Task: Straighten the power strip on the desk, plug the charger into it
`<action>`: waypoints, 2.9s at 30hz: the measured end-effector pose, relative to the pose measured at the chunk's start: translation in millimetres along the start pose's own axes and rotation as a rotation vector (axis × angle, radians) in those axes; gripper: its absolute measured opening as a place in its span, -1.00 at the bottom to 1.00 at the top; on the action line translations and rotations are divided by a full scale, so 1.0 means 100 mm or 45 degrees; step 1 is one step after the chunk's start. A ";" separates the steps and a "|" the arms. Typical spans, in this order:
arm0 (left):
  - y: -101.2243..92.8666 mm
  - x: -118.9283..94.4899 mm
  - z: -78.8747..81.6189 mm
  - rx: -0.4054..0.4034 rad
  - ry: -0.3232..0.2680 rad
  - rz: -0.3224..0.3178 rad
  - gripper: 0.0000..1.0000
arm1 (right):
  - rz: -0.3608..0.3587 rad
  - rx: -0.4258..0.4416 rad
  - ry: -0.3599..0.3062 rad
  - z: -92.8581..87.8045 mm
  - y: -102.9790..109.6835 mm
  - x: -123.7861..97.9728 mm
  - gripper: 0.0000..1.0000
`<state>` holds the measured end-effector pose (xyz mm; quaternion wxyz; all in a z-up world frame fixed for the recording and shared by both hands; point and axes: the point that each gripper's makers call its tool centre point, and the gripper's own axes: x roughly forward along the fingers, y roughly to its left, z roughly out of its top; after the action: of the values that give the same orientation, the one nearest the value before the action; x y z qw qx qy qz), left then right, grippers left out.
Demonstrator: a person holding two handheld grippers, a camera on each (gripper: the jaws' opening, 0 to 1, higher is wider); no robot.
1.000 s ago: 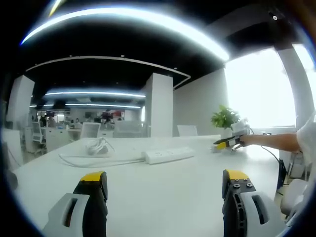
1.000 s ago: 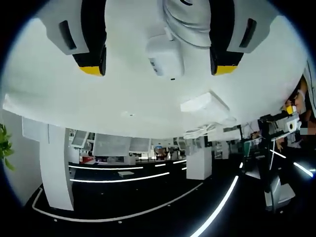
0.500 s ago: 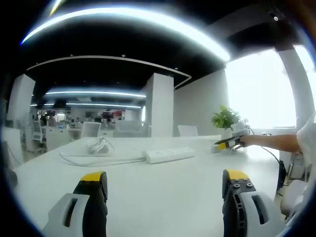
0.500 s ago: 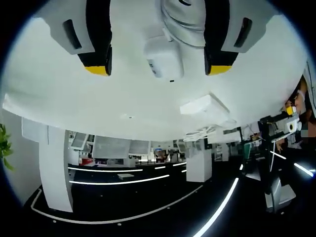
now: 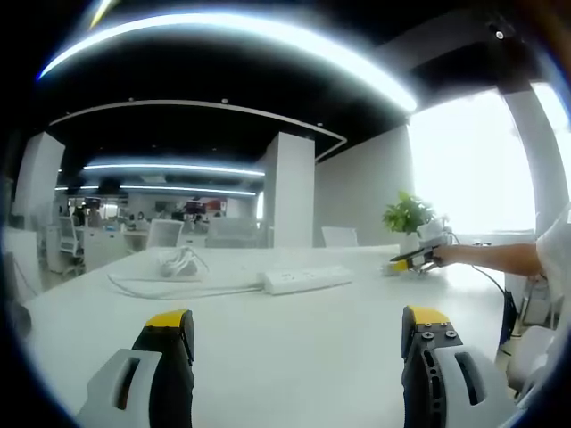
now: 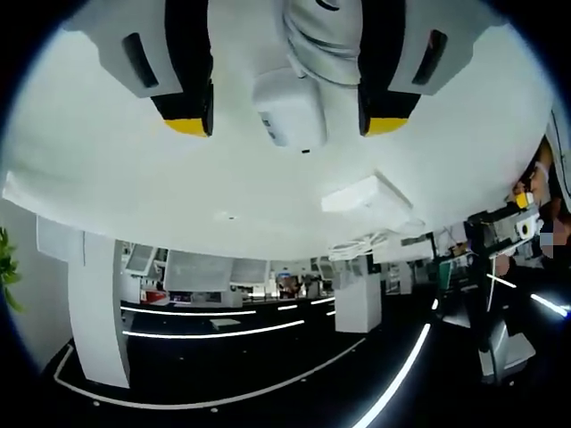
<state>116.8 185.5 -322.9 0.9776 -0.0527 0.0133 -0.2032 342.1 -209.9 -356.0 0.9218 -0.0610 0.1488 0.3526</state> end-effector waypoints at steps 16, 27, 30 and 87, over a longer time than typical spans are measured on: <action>0.00 -0.01 0.00 0.000 -0.002 0.000 0.99 | 0.000 -0.013 0.015 -0.01 -0.02 0.00 0.09; -0.02 0.02 0.01 0.000 -0.001 -0.009 0.99 | -0.006 -0.037 0.028 0.00 -0.02 -0.01 -0.03; -0.02 0.02 0.01 0.001 0.001 -0.010 0.99 | -0.005 -0.034 0.028 -0.01 -0.01 -0.02 -0.06; 0.01 0.01 -0.02 -0.005 0.008 -0.005 0.99 | -0.121 0.138 -0.068 -0.04 -0.13 -0.16 -0.52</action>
<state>118.1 186.1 -324.7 0.9771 -0.0541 0.0168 -0.2052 338.4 -231.0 -355.0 0.9432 -0.0084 0.1401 0.3012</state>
